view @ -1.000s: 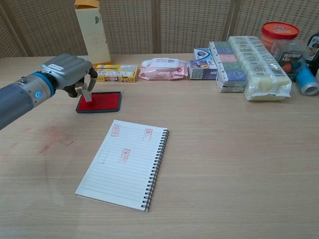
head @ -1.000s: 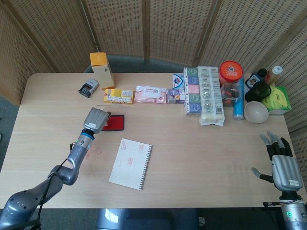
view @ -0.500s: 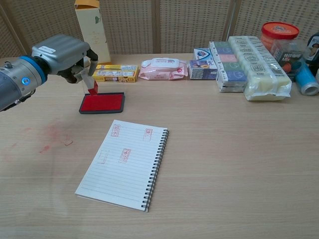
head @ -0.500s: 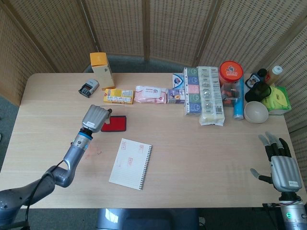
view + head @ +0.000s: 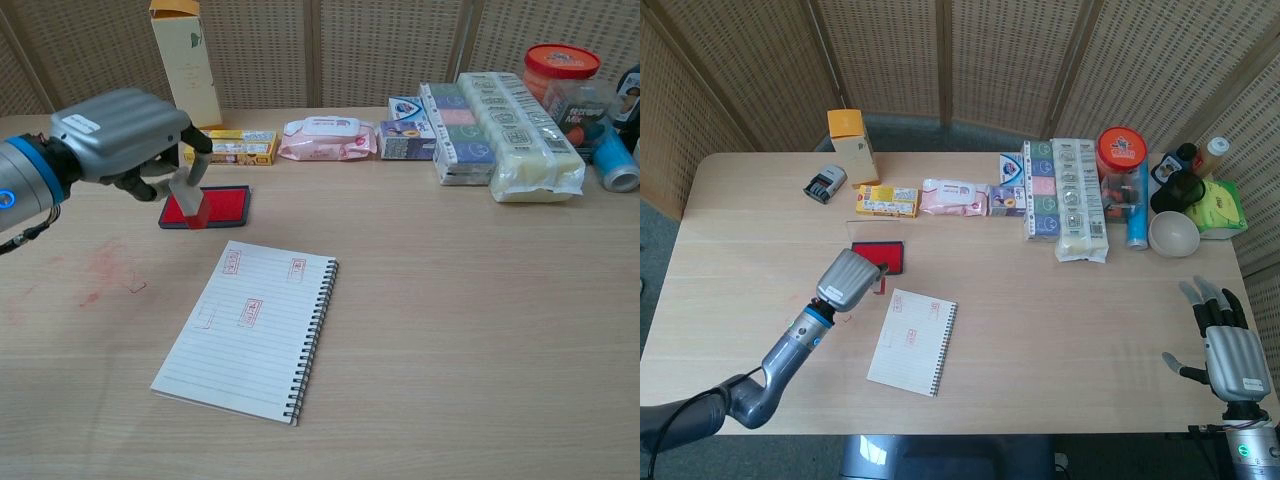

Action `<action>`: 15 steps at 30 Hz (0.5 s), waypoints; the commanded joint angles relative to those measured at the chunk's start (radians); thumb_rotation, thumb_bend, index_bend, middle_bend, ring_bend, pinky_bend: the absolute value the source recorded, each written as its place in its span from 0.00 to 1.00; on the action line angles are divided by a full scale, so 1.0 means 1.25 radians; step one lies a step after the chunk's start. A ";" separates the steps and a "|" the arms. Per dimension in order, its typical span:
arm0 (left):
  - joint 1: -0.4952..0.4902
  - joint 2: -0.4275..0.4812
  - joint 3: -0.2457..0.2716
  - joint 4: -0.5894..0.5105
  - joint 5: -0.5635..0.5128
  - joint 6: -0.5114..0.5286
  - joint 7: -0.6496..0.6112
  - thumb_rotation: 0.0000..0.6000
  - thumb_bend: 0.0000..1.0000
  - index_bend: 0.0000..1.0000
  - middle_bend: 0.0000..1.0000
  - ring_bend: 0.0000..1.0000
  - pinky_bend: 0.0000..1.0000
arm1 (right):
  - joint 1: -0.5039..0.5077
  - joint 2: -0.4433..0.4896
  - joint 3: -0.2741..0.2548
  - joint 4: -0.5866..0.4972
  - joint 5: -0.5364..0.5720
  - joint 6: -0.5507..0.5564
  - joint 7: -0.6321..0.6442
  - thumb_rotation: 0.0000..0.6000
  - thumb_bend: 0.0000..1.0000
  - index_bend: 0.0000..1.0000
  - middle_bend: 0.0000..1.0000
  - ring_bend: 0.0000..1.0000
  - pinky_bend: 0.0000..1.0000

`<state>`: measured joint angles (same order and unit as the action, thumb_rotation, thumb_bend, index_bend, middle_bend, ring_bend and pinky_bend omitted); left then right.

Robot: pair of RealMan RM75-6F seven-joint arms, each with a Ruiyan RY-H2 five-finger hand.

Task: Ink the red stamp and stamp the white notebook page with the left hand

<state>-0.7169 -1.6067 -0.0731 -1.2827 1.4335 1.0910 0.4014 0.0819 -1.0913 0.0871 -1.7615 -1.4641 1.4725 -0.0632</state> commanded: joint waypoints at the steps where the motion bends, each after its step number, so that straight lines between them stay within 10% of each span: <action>1: 0.017 0.004 0.046 -0.044 0.036 0.004 0.028 1.00 0.39 0.65 1.00 1.00 1.00 | 0.000 0.002 0.002 -0.001 0.002 0.001 0.004 1.00 0.08 0.00 0.00 0.02 0.00; 15: 0.038 0.000 0.105 -0.154 0.087 -0.014 0.123 1.00 0.39 0.65 1.00 1.00 1.00 | -0.003 0.010 0.002 -0.001 0.004 0.003 0.014 1.00 0.08 0.00 0.00 0.02 0.00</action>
<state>-0.6733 -1.6025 0.0495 -1.4586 1.5416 1.0841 0.5344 0.0785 -1.0793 0.0889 -1.7624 -1.4596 1.4760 -0.0465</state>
